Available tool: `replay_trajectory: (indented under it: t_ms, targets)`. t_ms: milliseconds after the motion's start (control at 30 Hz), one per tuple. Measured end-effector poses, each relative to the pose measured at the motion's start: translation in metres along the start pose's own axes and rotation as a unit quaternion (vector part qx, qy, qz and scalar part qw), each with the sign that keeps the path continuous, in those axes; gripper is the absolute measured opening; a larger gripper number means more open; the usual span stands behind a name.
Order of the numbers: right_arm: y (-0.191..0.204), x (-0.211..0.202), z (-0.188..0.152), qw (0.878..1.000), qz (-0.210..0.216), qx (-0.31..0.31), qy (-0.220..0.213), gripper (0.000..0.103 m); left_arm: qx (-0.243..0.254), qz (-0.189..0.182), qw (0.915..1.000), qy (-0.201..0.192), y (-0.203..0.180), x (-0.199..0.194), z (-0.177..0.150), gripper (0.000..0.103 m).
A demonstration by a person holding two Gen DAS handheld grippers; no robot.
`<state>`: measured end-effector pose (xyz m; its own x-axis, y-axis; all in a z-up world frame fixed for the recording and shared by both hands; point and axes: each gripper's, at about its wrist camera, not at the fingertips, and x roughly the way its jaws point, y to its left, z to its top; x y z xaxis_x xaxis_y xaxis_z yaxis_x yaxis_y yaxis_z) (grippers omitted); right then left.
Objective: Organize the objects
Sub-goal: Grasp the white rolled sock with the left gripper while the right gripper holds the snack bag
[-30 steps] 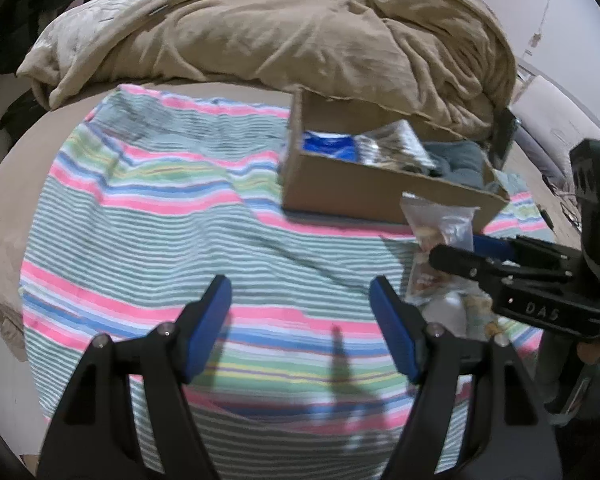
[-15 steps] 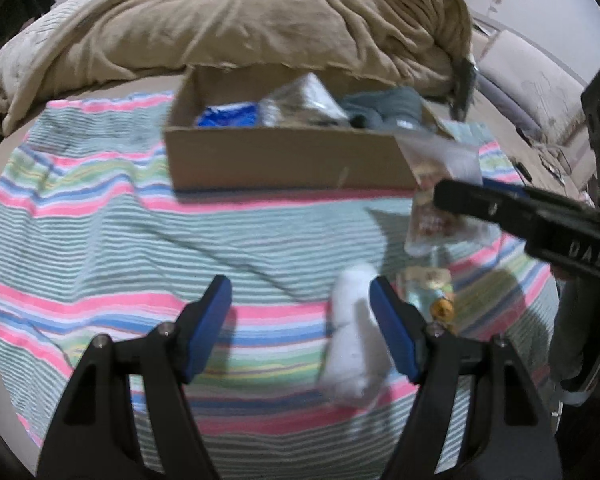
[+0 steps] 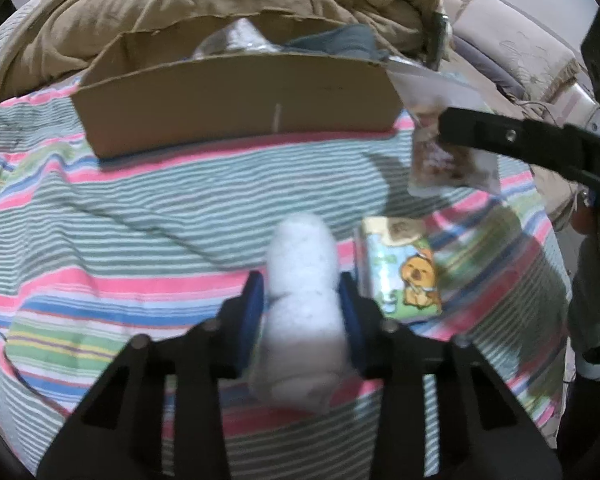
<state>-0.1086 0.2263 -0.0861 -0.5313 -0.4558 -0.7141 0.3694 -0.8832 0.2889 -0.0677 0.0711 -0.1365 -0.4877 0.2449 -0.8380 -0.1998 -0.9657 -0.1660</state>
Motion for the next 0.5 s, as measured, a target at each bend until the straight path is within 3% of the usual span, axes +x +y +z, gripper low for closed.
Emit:
replay_trajectory:
  t_ms: [500]
  targets:
    - [0.011, -0.018, 0.015, 1.000, 0.002, -0.015, -0.022, 0.048, -0.026, 0.001, 0.9978, -0.061, 0.016, -0.048, 0.022, 0.031]
